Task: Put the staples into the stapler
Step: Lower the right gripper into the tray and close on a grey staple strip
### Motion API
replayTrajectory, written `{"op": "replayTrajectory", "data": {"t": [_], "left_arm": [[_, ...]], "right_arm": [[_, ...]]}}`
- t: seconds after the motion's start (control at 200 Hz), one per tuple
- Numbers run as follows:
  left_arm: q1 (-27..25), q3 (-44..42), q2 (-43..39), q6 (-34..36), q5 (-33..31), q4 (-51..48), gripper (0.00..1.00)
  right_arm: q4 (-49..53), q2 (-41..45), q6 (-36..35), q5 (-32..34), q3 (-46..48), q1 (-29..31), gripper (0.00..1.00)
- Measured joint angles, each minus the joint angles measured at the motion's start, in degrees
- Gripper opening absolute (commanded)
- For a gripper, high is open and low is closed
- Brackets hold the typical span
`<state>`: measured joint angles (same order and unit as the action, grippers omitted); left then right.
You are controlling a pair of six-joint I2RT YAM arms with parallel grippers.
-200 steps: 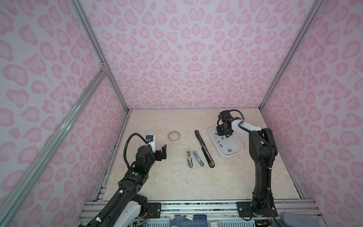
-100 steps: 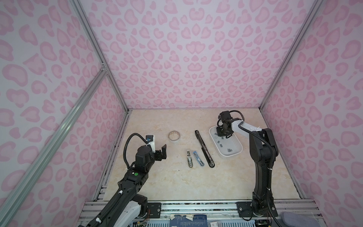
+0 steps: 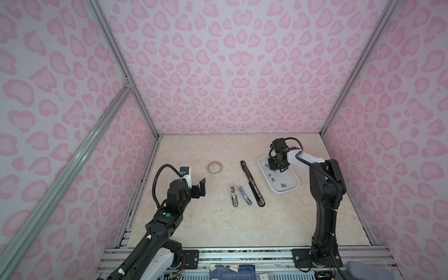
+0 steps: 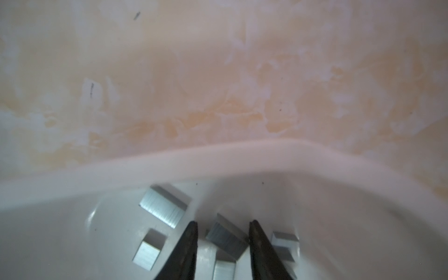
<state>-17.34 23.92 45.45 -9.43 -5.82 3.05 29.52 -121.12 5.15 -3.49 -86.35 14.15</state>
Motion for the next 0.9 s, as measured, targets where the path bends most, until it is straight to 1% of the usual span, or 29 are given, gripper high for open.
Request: {"op": "replayTrajectory", "data": {"t": [0.295, 0.45, 0.76, 0.9], "left_arm": [[0.0, 0.0, -0.1, 0.0, 0.0, 0.0, 0.99], [0.0, 0.0, -0.4, 0.0, 0.0, 0.0, 0.99], [0.0, 0.0, -0.7, 0.0, 0.0, -0.2, 0.99], [0.0, 0.0, -0.9, 0.0, 0.0, -0.2, 0.99]], "right_arm": [[0.0, 0.0, 0.5, 2.0, 0.0, -0.1, 0.35], [0.0, 0.0, 1.3, 3.5, 0.0, -0.6, 0.37], [0.0, 0.0, 1.6, 5.0, 0.0, -0.7, 0.37], [0.3, -0.3, 1.8, 5.0, -0.6, -0.7, 0.31]]}}
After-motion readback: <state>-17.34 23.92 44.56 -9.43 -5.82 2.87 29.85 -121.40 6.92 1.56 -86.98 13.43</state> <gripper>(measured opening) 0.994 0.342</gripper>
